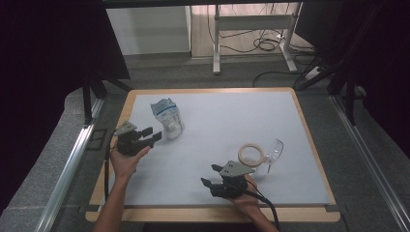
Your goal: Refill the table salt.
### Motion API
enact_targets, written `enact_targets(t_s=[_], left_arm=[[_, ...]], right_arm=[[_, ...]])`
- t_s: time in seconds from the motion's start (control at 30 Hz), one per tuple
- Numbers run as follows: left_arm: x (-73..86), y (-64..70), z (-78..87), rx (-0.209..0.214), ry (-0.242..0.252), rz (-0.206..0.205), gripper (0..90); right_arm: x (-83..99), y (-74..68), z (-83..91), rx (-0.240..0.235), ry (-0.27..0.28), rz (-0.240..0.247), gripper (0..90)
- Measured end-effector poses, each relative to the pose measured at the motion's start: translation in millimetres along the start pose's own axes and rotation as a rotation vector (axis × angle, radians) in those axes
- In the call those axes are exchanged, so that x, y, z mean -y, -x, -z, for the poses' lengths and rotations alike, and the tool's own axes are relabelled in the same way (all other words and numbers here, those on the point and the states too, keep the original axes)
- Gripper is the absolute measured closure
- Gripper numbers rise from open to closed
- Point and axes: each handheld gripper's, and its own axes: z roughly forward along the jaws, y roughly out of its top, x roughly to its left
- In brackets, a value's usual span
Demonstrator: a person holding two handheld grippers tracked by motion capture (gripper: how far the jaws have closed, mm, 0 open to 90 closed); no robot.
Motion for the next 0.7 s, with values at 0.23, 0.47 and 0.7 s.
enact_targets(t_s=[0.23,0.47,0.7], left_arm=[[-21.0,-14.7,-21.5,0.022,-0.007,0.007,49.6],[-35.7,-20.3,-37.6,0.040,0.005,0.005,56.6],[-32.9,-21.8,-51.3,0.053,-0.005,-0.001,68.7]], right_arm=[[0.3,-2.9,1.7,0.002,-0.005,0.007,38.2],[1.9,-2.0,5.5,0.015,-0.009,0.009,38.0],[1.6,-2.1,7.4,0.020,-0.004,0.012,37.9]])
